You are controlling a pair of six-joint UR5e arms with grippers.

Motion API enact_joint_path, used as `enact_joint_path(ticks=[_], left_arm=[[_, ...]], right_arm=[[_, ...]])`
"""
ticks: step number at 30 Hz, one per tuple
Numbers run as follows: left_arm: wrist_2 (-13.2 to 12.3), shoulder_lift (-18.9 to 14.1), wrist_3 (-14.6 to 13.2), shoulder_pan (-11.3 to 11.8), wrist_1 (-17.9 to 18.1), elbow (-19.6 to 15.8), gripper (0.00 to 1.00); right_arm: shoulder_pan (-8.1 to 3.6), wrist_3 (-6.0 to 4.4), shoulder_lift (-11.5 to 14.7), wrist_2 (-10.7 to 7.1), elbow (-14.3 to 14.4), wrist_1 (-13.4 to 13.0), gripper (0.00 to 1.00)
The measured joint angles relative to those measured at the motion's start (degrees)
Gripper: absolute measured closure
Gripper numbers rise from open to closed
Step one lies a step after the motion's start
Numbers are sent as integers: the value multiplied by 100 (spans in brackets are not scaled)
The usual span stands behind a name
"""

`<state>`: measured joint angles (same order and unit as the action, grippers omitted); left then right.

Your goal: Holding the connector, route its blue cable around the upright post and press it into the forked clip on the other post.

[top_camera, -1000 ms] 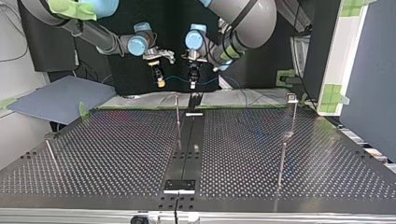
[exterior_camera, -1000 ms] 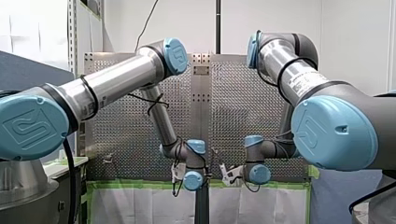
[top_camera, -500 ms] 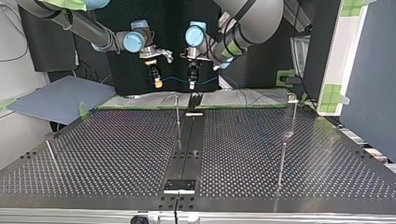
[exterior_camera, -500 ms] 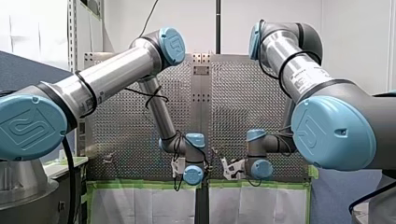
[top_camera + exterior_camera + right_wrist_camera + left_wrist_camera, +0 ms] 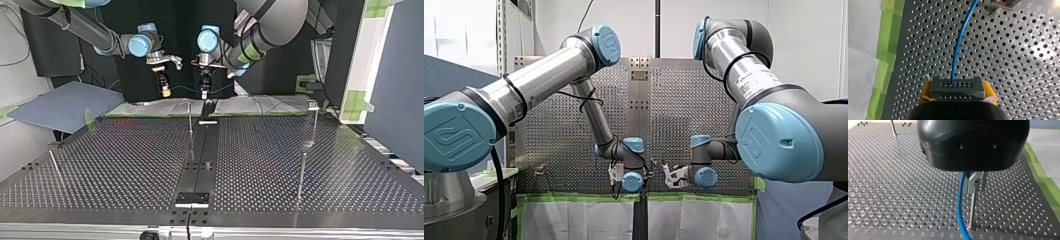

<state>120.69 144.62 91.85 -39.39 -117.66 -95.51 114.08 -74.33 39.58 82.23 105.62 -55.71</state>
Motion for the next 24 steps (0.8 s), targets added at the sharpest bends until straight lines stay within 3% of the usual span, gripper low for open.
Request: enact_joint_path(ticks=[16, 24], left_arm=[[-323, 12, 140, 90, -11, 78, 95], [-340, 152, 206, 136, -146, 288, 95]], right_arm=[[-12, -167, -10, -335, -147, -81, 100], [-52, -237, -17, -381, -240, -85, 100]])
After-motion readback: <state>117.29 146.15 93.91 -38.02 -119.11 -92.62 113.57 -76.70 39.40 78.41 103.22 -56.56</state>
